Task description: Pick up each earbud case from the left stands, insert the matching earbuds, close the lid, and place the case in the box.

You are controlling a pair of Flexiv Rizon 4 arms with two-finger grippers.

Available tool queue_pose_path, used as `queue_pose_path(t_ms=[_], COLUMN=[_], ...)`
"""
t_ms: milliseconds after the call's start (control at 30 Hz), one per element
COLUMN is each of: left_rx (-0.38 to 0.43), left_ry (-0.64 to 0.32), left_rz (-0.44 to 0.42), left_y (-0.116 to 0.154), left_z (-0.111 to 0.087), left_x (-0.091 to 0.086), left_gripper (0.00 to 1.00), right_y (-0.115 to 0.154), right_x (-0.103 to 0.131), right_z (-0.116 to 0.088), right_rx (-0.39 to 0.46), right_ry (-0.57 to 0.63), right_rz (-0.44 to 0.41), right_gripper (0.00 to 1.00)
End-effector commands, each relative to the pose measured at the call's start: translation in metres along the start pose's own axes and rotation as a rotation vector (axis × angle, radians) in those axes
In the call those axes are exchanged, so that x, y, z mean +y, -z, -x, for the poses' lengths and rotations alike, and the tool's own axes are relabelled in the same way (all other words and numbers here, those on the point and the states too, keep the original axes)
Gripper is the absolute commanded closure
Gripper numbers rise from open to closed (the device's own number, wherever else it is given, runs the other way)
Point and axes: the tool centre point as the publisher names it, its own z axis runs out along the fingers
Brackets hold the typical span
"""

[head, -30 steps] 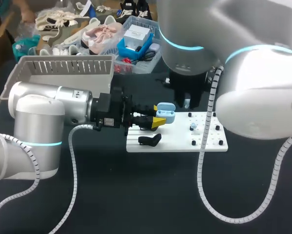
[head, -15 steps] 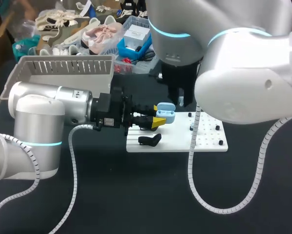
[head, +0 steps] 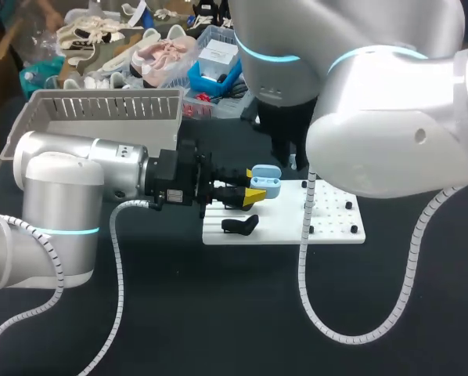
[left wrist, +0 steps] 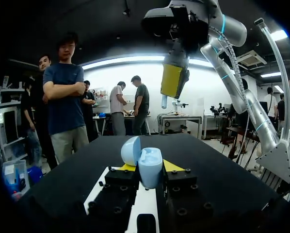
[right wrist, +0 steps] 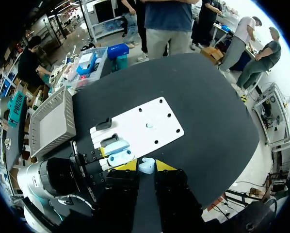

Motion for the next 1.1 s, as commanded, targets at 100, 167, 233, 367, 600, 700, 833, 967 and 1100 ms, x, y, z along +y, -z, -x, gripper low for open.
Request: queue_pose_path(t_ms=[100,167,233,367,600,700,833,967,1100], left_rx=[0.001,0.001,0.001,0.001,0.001,0.001,0.001,0.001,0.001], left_ry=[0.0,0.0,0.0,0.0,0.0,0.0,0.0,0.0,0.0], left_rz=[0.001,0.001,0.001,0.001,0.001,0.001,0.001,0.001,0.001], left_y=[-0.001,-0.001,-0.001,-0.001,-0.001,-0.001,-0.001,-0.001,-0.001], left_z=[0.0,0.0,0.0,0.0,0.0,0.0,0.0,0.0,0.0], left_x=[0.0,0.0,0.0,0.0,0.0,0.0,0.0,0.0,0.0], left_gripper=[1.0,1.0,1.0,1.0,1.0,1.0,1.0,1.0,1.0], right_y=[-0.007,-0.008,-0.009,-0.01,-0.013,-0.018,-0.023,-0.026,-0.03], right_x=[0.013,0.014,0.016,0.016,0.015,0.015,0.017,0.019,0.02], right_z=[0.0,-0.001,-0.002,-0.005,-0.012,-0.014,-0.014,-0.013,-0.012], right_rx=[0.007,0.006,0.008,0.019,-0.011,-0.017,-0.02,-0.02,-0.021], right_ry=[-0.006,-0.004,0.001,0.036,0.148,0.168,0.179,0.185,0.191], right_rz=[-0.014,-0.013,-0.009,0.004,0.01,0.001,-0.011,-0.017,-0.021], right_gripper=[1.0,1.0,1.0,1.0,1.0,1.0,1.0,1.0,1.0])
